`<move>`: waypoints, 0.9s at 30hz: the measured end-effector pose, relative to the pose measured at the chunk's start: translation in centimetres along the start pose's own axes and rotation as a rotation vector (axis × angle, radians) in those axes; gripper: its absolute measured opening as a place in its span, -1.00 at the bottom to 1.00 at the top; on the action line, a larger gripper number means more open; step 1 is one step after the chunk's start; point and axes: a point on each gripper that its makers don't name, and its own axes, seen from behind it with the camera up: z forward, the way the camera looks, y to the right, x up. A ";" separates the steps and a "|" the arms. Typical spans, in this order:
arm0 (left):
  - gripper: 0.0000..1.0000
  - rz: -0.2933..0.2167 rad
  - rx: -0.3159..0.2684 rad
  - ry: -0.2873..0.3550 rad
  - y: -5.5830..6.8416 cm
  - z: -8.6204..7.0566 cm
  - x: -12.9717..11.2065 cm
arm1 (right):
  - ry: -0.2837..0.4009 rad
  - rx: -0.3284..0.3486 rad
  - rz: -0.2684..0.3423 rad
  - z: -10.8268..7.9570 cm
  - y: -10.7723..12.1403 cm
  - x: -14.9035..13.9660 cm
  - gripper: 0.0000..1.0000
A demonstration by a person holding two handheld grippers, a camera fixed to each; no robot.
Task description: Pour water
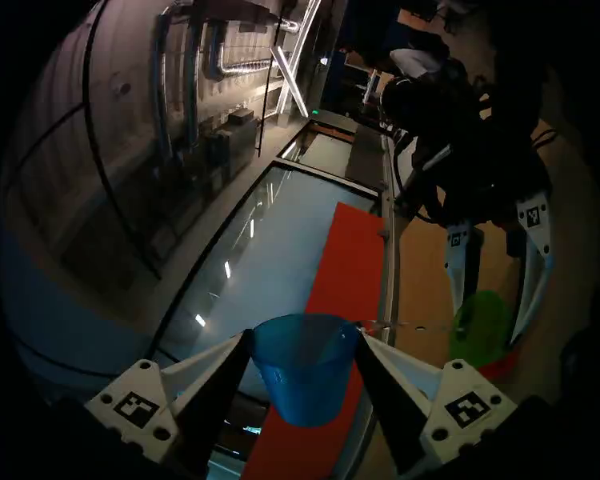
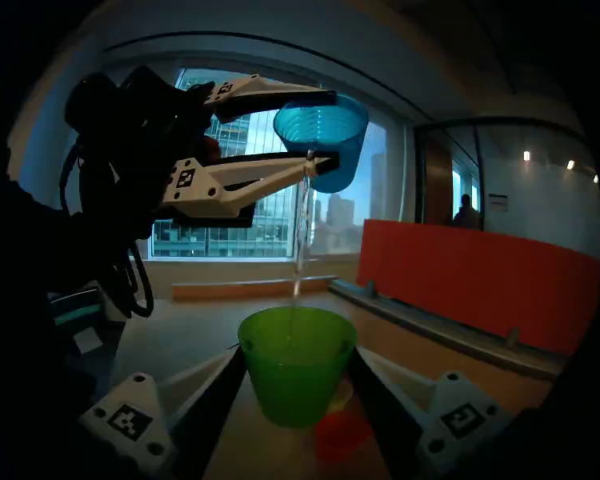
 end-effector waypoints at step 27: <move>0.77 0.097 0.010 0.013 -1.0 -0.1 0.8 | 0.006 0.000 -0.004 -0.1 0.3 0.1 0.77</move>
